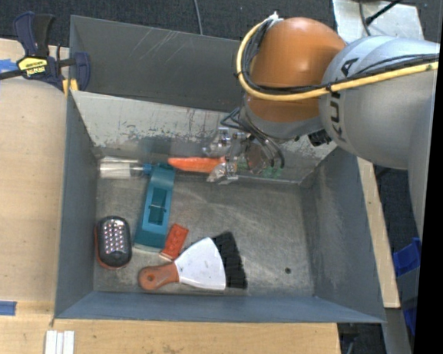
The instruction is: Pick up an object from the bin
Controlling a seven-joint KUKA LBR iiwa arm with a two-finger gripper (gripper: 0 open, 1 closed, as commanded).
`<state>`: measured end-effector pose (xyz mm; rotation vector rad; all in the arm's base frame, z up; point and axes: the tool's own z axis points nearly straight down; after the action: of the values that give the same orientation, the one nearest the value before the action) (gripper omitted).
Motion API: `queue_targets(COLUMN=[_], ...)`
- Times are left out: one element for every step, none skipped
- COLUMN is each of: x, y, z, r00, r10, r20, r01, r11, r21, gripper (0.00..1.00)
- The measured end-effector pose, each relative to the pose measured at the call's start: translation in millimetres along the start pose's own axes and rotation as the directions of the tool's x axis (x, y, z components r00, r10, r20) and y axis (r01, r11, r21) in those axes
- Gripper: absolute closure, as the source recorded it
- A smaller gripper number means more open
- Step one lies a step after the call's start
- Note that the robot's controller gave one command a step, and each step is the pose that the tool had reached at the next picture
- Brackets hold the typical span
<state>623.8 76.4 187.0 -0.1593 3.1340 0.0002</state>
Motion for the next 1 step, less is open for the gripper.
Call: queue_targets(x=[0.0], y=[0.2], z=[0.2], r00=[1.0], r10=[-0.001], r20=[0.0], r01=[0.001], r11=[1.0], r21=[0.0], gripper=[1.0])
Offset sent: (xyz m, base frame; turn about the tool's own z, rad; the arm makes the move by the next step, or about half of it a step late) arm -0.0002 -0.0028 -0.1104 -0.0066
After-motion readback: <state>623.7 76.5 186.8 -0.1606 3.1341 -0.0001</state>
